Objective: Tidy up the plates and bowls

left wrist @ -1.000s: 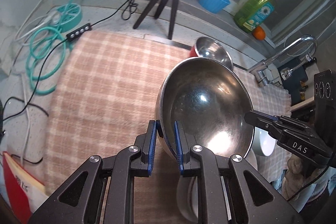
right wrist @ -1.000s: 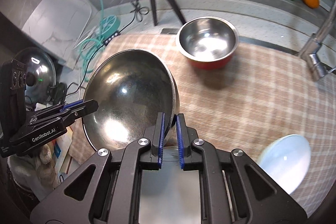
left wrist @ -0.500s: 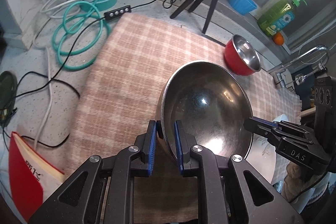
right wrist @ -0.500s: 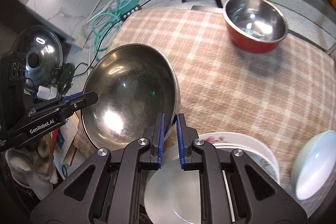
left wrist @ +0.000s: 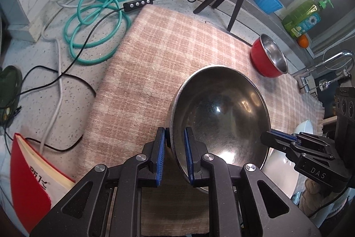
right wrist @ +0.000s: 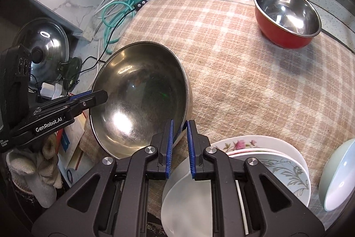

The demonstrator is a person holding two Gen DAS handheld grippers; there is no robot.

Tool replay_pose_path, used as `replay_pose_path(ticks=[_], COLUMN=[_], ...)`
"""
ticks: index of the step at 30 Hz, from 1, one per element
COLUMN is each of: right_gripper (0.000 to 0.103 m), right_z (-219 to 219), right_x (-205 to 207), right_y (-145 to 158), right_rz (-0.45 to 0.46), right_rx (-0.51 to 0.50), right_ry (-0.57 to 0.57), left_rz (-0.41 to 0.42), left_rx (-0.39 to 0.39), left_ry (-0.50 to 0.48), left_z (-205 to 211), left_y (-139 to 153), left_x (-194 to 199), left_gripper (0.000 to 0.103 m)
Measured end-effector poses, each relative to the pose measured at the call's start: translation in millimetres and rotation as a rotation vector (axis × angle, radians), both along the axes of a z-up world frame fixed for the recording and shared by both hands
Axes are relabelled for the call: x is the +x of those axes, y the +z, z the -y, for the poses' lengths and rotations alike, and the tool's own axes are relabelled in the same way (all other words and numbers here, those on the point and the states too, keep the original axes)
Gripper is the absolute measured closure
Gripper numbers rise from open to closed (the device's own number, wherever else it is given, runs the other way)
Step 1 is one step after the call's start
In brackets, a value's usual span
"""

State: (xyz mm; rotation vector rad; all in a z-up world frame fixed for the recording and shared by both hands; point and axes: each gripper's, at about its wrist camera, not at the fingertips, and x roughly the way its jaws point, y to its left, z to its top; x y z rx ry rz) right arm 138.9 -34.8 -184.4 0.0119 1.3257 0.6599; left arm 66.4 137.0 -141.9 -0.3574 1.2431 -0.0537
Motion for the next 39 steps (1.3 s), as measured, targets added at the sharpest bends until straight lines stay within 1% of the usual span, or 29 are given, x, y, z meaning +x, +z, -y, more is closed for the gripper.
replay_pose_path(ticks=[3, 8, 10, 12, 14, 16, 18, 23, 27, 35, 39], right_gripper=[0.088, 0.088, 0.085, 0.076, 0.072, 0.071, 0.071, 0.070, 0.064, 0.064, 0.064], right_z=[-1.9, -3.1, -2.6, -0.5, 2.4, 6.4, 10.9, 26.3, 45.6, 100.4, 132.1], right_x=[-0.6, -2.2, -2.0, -1.1, 0.2, 1.1, 2.2, 5.1, 8.9, 15.7, 26.1], right_y=[2.0, 7.9, 11.1, 13.4, 15.1, 17.4, 19.7, 27.5, 34.4, 46.4, 48.4], right_rz=[0.010, 0.048, 0.066, 0.073, 0.076, 0.083, 0.088, 0.095, 0.114, 0.135, 0.138], right_rx=[0.000, -0.009, -0.014, -0.013, -0.006, 0.002, 0.008, 0.030, 0.036, 0.038, 0.043], right_ry=[0.016, 0.030, 0.029, 0.023, 0.019, 0.009, -0.002, -0.041, -0.082, -0.184, -0.258], left_rz=[0.001, 0.008, 0.012, 0.018, 0.027, 0.037, 0.042, 0.068, 0.092, 0.126, 0.135], left_rx=[0.000, 0.009, 0.013, 0.019, 0.027, 0.045, 0.053, 0.062, 0.052, 0.016, 0.008], left_ry=[0.008, 0.006, 0.004, 0.005, 0.008, 0.008, 0.012, 0.019, 0.001, -0.072, -0.110], left_z=[-1.0, 0.4, 0.6, -0.5, -1.6, -2.5, -4.4, -4.9, 3.1, 37.3, 55.2], left_y=[-0.7, 0.0, 1.5, 3.9, 7.1, 10.6, 12.9, 21.3, 28.9, 38.6, 41.0], left_x=[0.7, 0.7, 0.4, 0.1, -0.3, -0.1, 0.1, 2.2, 8.7, 25.2, 34.1], left_gripper=[0.088, 0.088, 0.088, 0.087, 0.087, 0.087, 0.083, 0.083, 0.083, 0.083, 0.083])
